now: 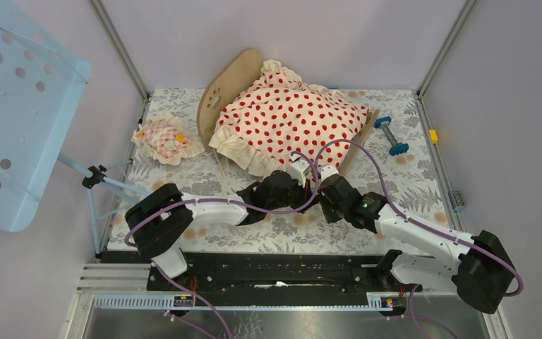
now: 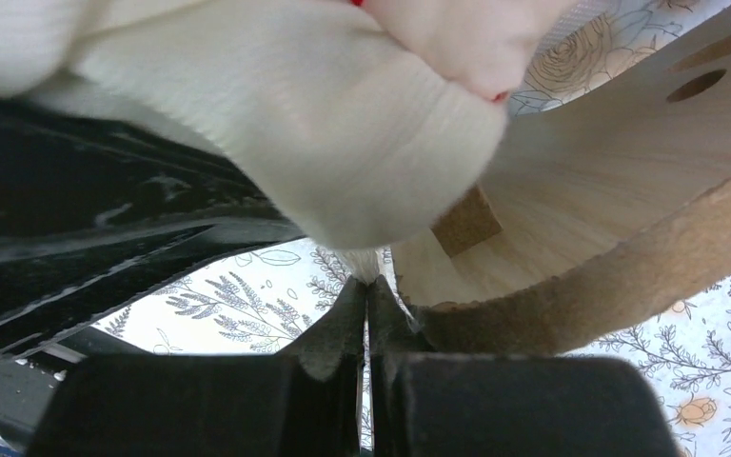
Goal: Set up the pet bed
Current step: Tie the ropes to the bed frame.
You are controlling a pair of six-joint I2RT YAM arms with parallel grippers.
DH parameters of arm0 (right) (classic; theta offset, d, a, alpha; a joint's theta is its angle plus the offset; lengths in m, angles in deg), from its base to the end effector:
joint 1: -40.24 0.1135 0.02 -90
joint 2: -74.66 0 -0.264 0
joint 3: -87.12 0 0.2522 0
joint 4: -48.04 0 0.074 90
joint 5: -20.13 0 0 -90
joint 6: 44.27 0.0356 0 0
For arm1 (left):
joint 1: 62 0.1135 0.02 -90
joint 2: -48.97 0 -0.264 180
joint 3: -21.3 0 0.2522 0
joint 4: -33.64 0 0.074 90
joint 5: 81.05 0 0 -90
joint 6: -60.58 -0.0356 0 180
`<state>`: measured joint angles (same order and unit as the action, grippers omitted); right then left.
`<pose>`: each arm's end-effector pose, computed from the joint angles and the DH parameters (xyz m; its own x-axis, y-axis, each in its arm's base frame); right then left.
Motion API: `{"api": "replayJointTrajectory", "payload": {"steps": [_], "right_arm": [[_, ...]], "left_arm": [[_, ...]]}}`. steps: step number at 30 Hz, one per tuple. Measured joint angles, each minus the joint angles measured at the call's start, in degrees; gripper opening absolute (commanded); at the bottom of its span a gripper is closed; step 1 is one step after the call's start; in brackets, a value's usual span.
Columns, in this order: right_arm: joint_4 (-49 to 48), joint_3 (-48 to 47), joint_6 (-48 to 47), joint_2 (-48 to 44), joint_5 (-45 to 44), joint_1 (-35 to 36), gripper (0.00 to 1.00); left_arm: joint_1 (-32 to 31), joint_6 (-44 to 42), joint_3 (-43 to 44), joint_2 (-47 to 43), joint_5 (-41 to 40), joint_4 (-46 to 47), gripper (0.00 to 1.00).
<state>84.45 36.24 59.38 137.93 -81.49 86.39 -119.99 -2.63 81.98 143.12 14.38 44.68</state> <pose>0.1571 0.1532 0.2133 -0.6515 -0.3446 -0.6758 -0.4741 0.8804 0.0082 0.1830 -0.2991 0.1960 -0.5819 0.0844 -0.8089 0.7038 0.5507 -0.4489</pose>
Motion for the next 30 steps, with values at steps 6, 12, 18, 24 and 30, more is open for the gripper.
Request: {"api": "replayJointTrajectory", "payload": {"steps": [6,12,18,24,30], "right_arm": [[-1.4,0.0,-1.1,-0.4,0.0,2.2,0.00],[-7.9,1.4,-1.9,-3.0,-2.3,4.1,0.00],[-14.1,3.9,-2.8,-6.5,-4.5,5.8,0.00],[-16.1,5.5,-3.0,-6.8,-5.2,6.8,0.00],[-16.0,5.1,-2.8,-2.9,-7.0,6.9,0.00]], "left_arm": [[0.0,0.0,0.0,0.0,0.1,0.0,0.00],[0.5,0.0,-0.1,-1.0,0.0,0.3,0.00],[1.5,0.0,-0.8,-2.6,0.0,0.3,0.00],[1.5,0.0,-1.3,-2.6,0.2,0.2,0.00],[1.7,0.0,-1.7,-2.6,0.2,0.1,0.00]]}}
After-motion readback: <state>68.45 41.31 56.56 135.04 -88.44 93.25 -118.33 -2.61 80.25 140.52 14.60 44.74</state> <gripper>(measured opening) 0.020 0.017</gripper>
